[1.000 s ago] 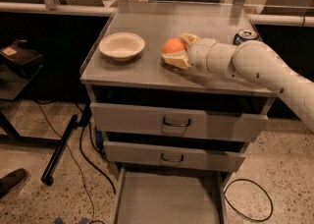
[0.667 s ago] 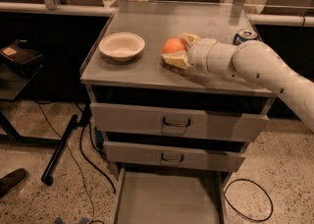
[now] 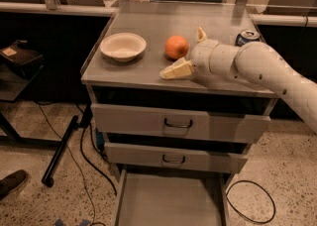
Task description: Pick orange from bottom drawer and place on counter
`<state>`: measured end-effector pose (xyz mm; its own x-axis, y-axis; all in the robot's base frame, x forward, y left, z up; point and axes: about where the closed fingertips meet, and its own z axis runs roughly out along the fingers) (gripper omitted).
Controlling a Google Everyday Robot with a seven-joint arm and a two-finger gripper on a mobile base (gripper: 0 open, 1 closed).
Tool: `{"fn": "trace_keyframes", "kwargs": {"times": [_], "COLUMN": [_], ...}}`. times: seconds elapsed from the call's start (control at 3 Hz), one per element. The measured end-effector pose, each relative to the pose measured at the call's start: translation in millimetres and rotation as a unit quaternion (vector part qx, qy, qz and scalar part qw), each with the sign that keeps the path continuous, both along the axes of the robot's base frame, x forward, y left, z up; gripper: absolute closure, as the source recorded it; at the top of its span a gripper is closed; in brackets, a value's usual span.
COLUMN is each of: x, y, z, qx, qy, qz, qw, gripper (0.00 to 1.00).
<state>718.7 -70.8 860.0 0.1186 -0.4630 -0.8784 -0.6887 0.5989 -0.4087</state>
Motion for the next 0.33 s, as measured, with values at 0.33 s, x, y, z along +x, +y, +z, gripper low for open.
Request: {"fn": "trace_keyframes", "kwargs": {"times": [0.33], "x": [0.0], "y": [0.0], "z": [0.0], "qx": [0.000], "qy": [0.000], "qz": [0.000], "qw": [1.0000], "gripper": [0.00]}}
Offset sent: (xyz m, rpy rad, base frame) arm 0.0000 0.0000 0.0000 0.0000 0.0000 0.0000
